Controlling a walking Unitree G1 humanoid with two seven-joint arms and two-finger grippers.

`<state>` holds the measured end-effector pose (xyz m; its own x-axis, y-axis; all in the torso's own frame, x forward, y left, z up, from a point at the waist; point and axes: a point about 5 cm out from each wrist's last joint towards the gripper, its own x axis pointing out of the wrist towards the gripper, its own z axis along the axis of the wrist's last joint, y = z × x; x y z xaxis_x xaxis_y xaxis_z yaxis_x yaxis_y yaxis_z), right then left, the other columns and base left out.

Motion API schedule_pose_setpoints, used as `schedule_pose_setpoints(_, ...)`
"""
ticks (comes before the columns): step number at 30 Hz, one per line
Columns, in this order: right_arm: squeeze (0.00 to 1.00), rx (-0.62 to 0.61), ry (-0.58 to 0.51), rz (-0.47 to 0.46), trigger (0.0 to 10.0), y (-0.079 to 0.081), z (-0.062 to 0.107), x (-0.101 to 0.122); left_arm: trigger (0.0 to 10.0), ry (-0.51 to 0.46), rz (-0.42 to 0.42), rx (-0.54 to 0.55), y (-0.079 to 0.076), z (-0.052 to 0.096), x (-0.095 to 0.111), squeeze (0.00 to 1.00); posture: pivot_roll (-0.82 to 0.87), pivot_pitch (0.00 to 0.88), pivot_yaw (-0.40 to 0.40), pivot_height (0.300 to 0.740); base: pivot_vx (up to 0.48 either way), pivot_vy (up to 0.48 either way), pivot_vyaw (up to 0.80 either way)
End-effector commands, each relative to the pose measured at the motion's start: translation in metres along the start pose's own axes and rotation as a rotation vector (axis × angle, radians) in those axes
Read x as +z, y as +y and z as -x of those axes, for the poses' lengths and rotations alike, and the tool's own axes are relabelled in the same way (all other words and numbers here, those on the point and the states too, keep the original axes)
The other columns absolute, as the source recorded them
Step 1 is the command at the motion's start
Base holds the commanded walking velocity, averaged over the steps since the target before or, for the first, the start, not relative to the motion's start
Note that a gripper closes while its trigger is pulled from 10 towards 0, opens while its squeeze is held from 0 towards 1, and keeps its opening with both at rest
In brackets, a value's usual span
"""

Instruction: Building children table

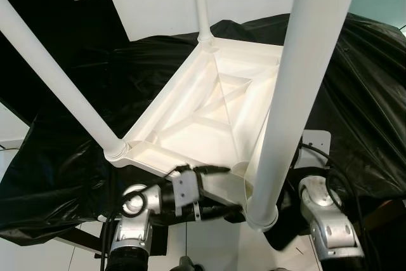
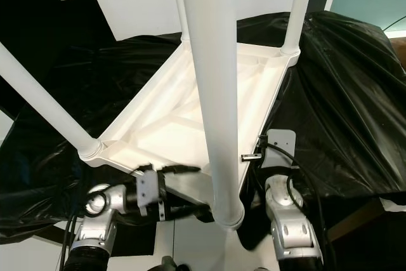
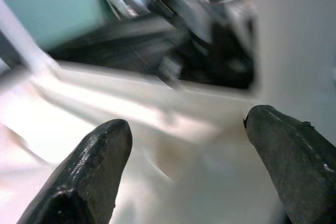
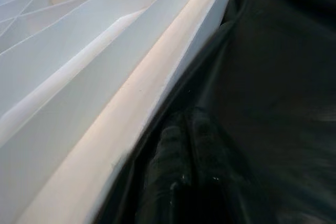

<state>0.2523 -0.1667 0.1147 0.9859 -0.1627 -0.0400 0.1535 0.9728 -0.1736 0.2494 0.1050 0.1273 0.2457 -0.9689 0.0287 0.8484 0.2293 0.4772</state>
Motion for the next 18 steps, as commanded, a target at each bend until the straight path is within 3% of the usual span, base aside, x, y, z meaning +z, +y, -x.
schedule_pose_setpoints(1, 0.0, -0.1, 0.003, 0.051, 10.0, -0.017, 0.008, 0.003, 10.0, -0.007, 0.016, 0.263, 0.009, 0.006, -0.001, 0.0, -0.04, 0.0, 0.083, 0.74, 0.0, 0.0, 0.0)
schedule_pose_setpoints(5, 0.0, -0.17, -0.047, 0.118, 10.0, -0.036, 0.019, 0.015, 10.0, -0.038, 0.015, 0.307, 0.013, 0.009, 0.002, 0.0, -0.06, 0.0, 0.078, 0.74, 0.0, 0.0, 0.0)
schedule_pose_setpoints(8, 0.0, -0.178, -0.096, 0.158, 10.0, -0.041, 0.019, 0.025, 10.0, -0.042, 0.016, 0.329, 0.014, 0.009, 0.002, 0.0, -0.06, 0.0, 0.078, 0.74, 0.0, 0.0, 0.0)
schedule_pose_setpoints(13, 0.0, -0.112, -0.187, 0.197, 10.0, -0.037, -0.004, 0.042, 10.0, -0.04, 0.029, 0.332, 0.013, 0.002, -0.004, 0.0, -0.07, 0.0, 0.08, 0.74, 0.0, 0.0, 0.0)
schedule_pose_setpoints(18, 0.0, -0.067, -0.216, 0.211, 10.0, -0.03, -0.015, 0.049, 10.0, -0.037, 0.036, 0.344, 0.013, 0.0, -0.006, 0.0, -0.06, 0.0, 0.077, 0.74, 0.0, 0.0, 0.0)
